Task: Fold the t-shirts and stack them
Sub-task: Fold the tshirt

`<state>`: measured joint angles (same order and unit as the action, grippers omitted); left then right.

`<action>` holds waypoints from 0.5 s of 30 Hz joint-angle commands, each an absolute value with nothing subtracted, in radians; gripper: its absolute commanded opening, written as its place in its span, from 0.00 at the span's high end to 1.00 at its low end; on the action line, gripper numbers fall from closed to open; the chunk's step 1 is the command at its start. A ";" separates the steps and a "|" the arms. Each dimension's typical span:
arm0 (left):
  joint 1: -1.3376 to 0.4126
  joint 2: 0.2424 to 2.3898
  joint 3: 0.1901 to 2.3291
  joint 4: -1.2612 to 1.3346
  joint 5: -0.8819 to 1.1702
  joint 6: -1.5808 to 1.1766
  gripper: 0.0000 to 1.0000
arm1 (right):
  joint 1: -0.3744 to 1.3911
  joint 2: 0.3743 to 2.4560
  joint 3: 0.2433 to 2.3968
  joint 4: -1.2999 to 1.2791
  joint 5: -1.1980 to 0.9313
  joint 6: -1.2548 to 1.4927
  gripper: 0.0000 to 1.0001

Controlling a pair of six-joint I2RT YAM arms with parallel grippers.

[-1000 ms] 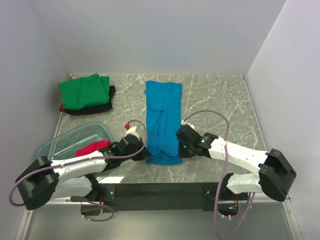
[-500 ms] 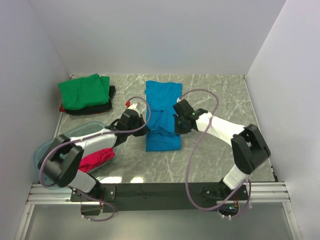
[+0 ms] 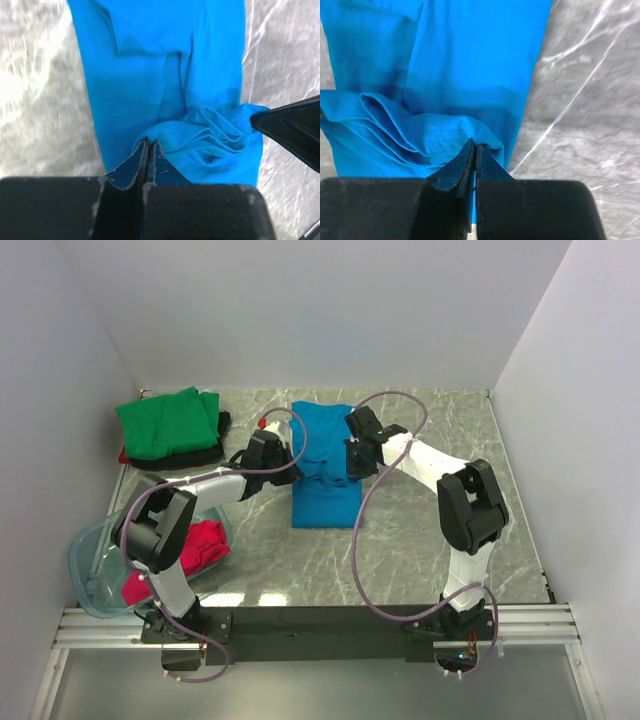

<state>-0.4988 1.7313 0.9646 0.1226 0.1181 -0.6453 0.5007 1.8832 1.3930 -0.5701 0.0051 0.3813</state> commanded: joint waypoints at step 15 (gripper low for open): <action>-0.439 1.896 1.163 0.103 0.127 -0.611 0.99 | 0.431 2.049 1.629 -0.609 -0.006 0.333 0.97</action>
<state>-0.4442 1.8877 1.1133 0.1062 0.1417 -0.6212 0.4454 2.0583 1.5841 -0.6197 -0.0189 0.3428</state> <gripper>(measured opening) 0.015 0.020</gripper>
